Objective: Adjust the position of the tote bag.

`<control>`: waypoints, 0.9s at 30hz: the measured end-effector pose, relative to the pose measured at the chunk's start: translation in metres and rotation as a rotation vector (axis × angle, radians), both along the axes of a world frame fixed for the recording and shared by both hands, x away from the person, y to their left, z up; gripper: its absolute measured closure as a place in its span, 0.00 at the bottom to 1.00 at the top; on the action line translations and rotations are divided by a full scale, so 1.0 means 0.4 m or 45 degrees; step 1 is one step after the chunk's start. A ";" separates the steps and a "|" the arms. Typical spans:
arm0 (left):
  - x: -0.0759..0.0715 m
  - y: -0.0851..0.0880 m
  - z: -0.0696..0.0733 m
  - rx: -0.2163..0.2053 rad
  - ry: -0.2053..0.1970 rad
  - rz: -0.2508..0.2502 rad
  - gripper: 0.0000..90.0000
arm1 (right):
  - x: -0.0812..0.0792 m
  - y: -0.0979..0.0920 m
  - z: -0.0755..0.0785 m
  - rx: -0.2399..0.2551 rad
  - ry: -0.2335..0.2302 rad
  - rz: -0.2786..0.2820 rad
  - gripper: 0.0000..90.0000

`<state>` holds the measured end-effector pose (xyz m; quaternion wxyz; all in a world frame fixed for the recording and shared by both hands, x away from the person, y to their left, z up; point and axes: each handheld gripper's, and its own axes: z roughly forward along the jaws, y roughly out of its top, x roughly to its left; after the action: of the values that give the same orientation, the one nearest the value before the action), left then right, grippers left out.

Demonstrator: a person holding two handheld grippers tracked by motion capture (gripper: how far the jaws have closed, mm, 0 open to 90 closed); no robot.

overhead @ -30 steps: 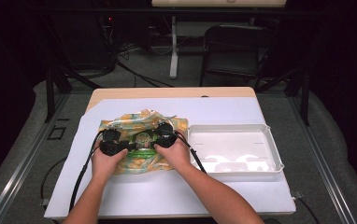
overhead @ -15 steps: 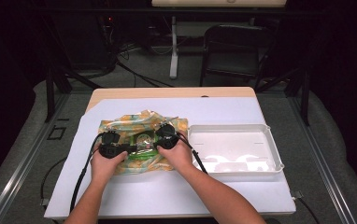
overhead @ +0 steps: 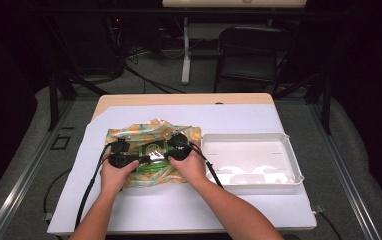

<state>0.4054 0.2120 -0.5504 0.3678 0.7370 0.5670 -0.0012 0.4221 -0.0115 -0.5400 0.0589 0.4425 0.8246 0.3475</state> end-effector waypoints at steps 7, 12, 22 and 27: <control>0.001 0.002 -0.001 -0.013 -0.001 0.012 0.53 | 0.000 -0.001 0.001 0.003 0.012 0.002 0.87; -0.003 0.003 0.007 -0.021 -0.008 0.026 0.56 | -0.001 -0.002 0.000 0.001 0.007 -0.005 0.87; -0.011 0.007 0.030 -0.093 -0.055 0.039 0.58 | -0.003 -0.008 -0.004 0.003 0.003 -0.010 0.87; -0.014 0.008 0.036 -0.122 -0.069 0.047 0.59 | -0.002 -0.011 -0.004 0.003 0.005 -0.007 0.87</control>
<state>0.3999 0.2150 -0.5359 0.4177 0.7077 0.5698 -0.0016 0.4213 -0.0159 -0.5416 0.0577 0.4454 0.8231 0.3476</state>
